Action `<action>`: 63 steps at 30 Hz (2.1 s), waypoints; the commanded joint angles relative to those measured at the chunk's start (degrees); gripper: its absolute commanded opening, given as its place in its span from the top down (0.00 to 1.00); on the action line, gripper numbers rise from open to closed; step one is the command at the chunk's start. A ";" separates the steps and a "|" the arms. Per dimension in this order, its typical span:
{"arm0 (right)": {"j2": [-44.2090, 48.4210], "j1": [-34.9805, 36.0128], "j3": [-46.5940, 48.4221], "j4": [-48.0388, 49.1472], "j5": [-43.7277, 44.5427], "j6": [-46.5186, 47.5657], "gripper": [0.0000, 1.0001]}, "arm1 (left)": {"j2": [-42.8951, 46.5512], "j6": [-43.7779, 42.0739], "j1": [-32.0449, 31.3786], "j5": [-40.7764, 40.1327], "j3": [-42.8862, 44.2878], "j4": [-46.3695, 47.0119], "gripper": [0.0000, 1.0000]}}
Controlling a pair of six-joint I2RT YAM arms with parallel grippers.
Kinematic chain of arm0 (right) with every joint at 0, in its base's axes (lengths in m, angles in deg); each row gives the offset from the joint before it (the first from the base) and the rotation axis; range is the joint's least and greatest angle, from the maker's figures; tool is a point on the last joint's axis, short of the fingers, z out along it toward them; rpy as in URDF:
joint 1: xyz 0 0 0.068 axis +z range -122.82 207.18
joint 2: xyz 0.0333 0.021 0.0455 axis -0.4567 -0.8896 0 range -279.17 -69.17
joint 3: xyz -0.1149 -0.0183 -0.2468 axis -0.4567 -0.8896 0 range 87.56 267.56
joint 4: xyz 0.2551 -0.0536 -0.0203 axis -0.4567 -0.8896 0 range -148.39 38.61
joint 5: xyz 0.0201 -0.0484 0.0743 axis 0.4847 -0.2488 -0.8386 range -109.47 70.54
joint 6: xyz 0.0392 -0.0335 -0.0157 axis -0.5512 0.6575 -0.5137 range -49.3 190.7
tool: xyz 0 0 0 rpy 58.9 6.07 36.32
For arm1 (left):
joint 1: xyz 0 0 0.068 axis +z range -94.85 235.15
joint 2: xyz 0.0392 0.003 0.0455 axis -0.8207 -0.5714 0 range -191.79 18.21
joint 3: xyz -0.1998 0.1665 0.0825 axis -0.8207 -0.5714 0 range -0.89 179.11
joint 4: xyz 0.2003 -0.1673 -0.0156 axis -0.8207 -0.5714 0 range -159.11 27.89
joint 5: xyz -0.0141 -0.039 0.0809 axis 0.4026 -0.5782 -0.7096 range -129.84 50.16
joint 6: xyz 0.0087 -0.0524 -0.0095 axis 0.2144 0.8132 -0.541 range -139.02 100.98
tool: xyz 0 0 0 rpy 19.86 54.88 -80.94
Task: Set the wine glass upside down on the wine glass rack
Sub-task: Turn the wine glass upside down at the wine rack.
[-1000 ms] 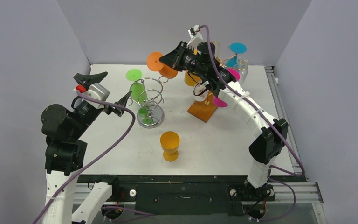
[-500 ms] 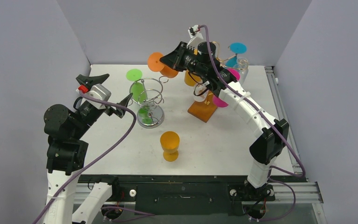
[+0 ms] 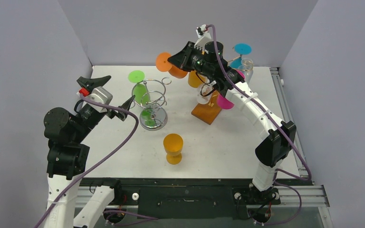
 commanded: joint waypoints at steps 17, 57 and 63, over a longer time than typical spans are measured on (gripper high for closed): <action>-1.16 0.91 -4.53 4.32 4.65 -0.12 1.00 | 2.00 -0.68 0.05 1.53 -1.30 -0.05 0.01; -3.13 4.42 -11.82 10.34 9.03 -6.78 1.00 | 4.35 -2.45 0.07 2.19 -3.32 0.17 0.00; -2.60 4.52 -12.15 10.17 9.08 -6.84 0.88 | 4.38 -2.62 0.08 2.24 -3.30 0.06 0.00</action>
